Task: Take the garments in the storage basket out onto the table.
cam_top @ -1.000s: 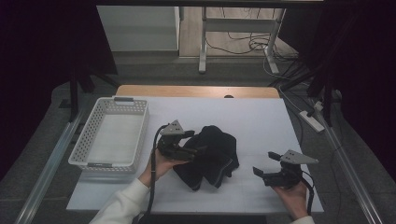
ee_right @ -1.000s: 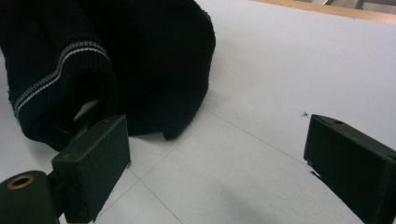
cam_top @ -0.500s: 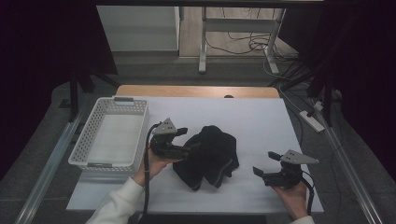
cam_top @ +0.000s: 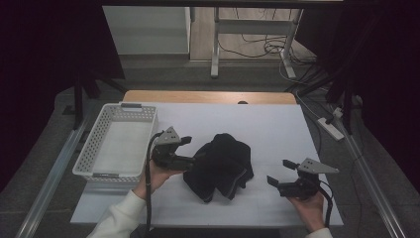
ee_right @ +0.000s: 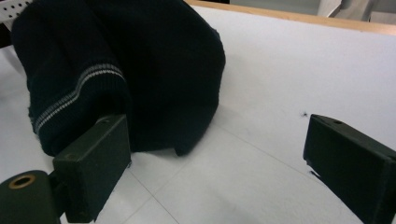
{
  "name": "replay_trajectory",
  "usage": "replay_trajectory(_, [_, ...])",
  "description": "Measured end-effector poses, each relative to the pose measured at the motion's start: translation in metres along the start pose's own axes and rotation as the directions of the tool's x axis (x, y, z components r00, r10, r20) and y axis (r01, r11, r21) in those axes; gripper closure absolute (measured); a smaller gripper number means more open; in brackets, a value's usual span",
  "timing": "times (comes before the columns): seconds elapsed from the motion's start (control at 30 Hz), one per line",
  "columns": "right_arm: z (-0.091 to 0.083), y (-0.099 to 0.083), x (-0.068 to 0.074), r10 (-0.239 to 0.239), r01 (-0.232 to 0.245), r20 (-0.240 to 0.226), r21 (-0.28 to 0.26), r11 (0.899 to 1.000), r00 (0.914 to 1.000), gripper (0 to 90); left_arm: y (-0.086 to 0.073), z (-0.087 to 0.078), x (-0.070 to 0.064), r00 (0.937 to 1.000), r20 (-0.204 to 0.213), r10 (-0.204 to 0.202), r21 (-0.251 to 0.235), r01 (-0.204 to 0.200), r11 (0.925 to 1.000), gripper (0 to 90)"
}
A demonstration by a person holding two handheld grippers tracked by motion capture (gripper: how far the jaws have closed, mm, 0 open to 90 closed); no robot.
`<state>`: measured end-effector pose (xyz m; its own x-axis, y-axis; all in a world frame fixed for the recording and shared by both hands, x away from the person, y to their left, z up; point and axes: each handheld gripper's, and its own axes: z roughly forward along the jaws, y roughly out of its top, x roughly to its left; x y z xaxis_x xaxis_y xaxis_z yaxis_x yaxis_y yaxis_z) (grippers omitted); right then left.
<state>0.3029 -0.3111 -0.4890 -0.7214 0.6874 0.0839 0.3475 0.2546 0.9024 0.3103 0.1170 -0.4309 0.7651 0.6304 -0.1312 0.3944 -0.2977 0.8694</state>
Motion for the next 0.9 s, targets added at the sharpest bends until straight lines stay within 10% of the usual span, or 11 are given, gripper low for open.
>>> replay_trajectory(0.9, [0.007, 0.003, 0.018, -0.042, 0.043, -0.055, 0.015, 0.999, 0.9976, 7.1, -0.033, -0.029, 0.006, 0.9976, -0.061, -0.032, 0.061, 0.036, 0.9975, 20.0])
